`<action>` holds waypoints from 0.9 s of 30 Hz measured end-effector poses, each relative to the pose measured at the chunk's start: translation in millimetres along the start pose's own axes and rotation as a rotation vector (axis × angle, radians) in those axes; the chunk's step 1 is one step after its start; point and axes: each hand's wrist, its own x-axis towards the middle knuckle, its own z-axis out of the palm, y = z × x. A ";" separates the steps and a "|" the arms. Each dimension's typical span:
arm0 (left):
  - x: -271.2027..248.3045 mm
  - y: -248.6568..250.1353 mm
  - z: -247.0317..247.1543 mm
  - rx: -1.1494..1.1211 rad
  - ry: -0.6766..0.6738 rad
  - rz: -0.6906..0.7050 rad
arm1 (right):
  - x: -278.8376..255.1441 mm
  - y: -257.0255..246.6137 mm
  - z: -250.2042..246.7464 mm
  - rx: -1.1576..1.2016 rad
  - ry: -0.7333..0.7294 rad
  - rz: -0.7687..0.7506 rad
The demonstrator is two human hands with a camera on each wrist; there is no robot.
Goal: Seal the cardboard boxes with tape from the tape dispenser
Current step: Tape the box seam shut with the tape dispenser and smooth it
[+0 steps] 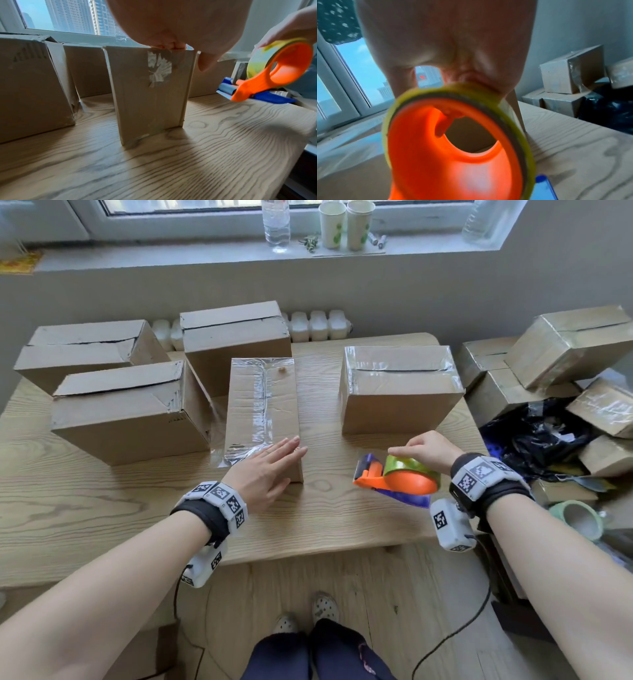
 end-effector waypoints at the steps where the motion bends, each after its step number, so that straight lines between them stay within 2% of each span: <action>1: -0.3 -0.1 -1.4 0.008 0.004 0.004 | -2.3 -1.1 -2.9 0.004 0.010 -0.022; 4: 0.5 7.7 -2.7 0.083 0.022 0.001 | -6.8 -6.3 -11.6 0.055 -0.005 -0.055; 10: 8.8 24.5 3.6 0.150 -0.068 -0.095 | -9.5 -23.9 -16.4 -0.018 -0.119 -0.065; 17: 9.1 22.5 -2.1 0.101 -0.088 -0.086 | -5.1 -32.0 -12.9 0.023 0.000 -0.072; 27: 9.9 22.5 -7.4 0.025 -0.108 -0.084 | -2.7 -37.8 -7.3 0.149 -0.005 -0.130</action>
